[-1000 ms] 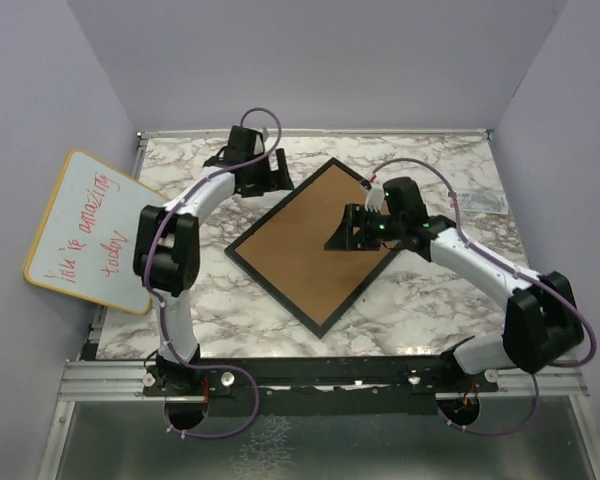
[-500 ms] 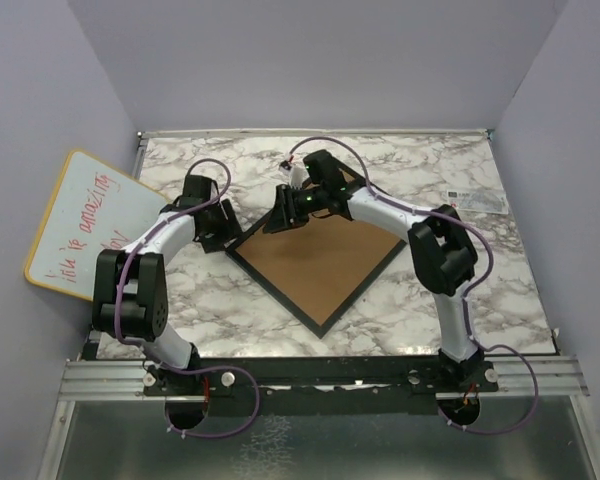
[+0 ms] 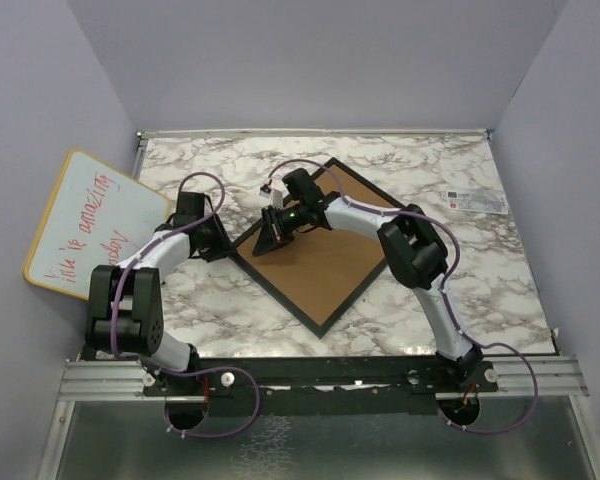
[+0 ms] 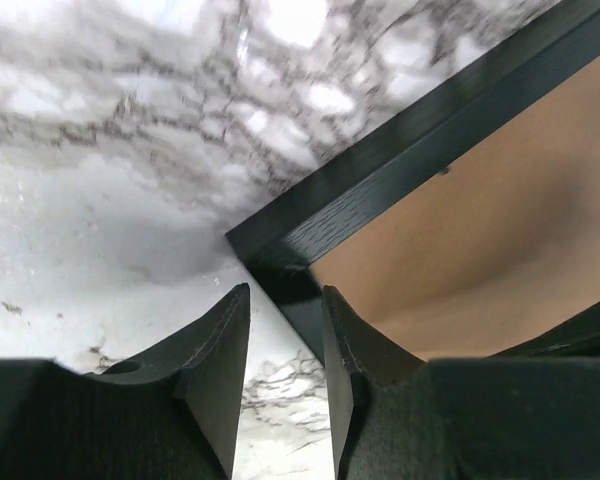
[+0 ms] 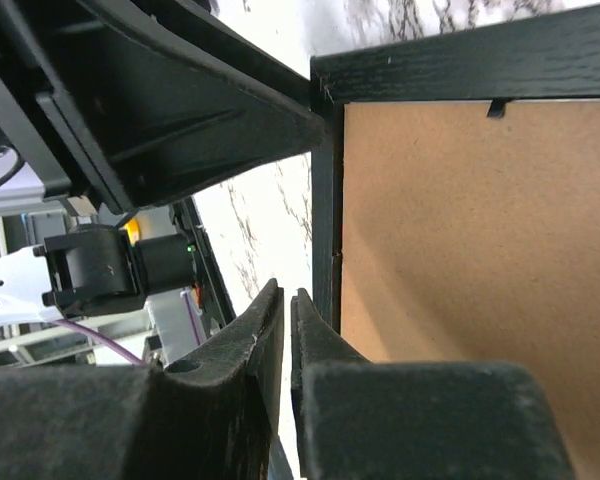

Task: Put the photo into the frame

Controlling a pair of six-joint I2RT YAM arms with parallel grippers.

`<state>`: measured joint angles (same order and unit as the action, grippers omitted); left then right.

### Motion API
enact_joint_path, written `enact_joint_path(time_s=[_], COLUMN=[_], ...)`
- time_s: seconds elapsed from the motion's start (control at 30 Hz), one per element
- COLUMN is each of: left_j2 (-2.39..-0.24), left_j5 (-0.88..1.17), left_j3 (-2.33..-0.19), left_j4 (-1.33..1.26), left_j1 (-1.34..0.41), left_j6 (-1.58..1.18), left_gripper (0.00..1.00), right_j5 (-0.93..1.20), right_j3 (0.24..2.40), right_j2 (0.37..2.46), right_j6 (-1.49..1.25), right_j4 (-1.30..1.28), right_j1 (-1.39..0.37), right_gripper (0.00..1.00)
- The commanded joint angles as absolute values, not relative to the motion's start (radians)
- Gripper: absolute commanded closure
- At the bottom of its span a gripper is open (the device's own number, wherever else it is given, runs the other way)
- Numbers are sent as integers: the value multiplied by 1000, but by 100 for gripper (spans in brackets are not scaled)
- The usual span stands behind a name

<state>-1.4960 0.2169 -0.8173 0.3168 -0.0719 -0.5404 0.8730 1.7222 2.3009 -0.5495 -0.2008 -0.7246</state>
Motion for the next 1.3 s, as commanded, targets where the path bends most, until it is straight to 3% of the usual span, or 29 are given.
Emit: enact_joint_path(time_s=[0.0, 0.8, 1.27], left_j2=[-1514, -1598, -1600], left_j5=[220, 150, 152], left_j3=[-766, -762, -752], left_j4=[370, 387, 387], left_j1=[-81, -59, -49], left_j6=[-497, -462, -462], left_gripper=[65, 73, 74], right_j5=[950, 1000, 879], right_j3=[1739, 1793, 1820], right_j2=[2349, 2442, 2486], right_j6=[-552, -602, -564], right_j4=[-180, -114, -226], right_j1=[-747, -768, -773], right_gripper=[89, 99, 99])
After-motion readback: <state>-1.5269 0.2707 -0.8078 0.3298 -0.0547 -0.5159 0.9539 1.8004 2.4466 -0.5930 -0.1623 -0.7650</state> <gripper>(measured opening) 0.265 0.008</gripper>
